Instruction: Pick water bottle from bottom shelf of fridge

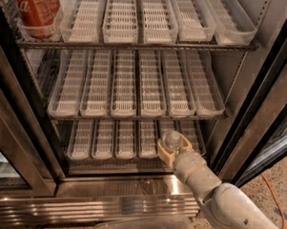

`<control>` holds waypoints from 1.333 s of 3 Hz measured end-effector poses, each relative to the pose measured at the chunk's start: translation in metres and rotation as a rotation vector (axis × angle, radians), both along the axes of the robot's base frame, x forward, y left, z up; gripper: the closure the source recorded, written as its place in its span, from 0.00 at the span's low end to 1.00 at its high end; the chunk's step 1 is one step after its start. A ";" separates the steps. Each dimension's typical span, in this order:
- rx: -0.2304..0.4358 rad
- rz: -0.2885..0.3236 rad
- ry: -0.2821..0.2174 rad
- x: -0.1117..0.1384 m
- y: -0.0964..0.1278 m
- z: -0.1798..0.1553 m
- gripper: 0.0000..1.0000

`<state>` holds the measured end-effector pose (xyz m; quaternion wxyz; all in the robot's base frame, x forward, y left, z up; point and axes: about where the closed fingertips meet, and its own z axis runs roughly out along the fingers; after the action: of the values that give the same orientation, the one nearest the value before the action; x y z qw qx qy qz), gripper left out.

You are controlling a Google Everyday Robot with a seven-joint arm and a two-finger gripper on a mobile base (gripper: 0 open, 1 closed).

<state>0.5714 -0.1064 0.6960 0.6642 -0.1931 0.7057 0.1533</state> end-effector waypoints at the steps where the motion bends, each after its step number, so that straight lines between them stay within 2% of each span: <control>1: -0.016 0.014 -0.016 -0.005 0.004 0.002 1.00; 4: -0.017 0.018 -0.020 -0.007 0.005 -0.009 1.00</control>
Offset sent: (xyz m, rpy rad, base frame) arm -0.1342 0.0267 0.1264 -0.0591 -0.2699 0.2836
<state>0.5645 -0.1016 0.6867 0.6680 -0.2068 0.6987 0.1514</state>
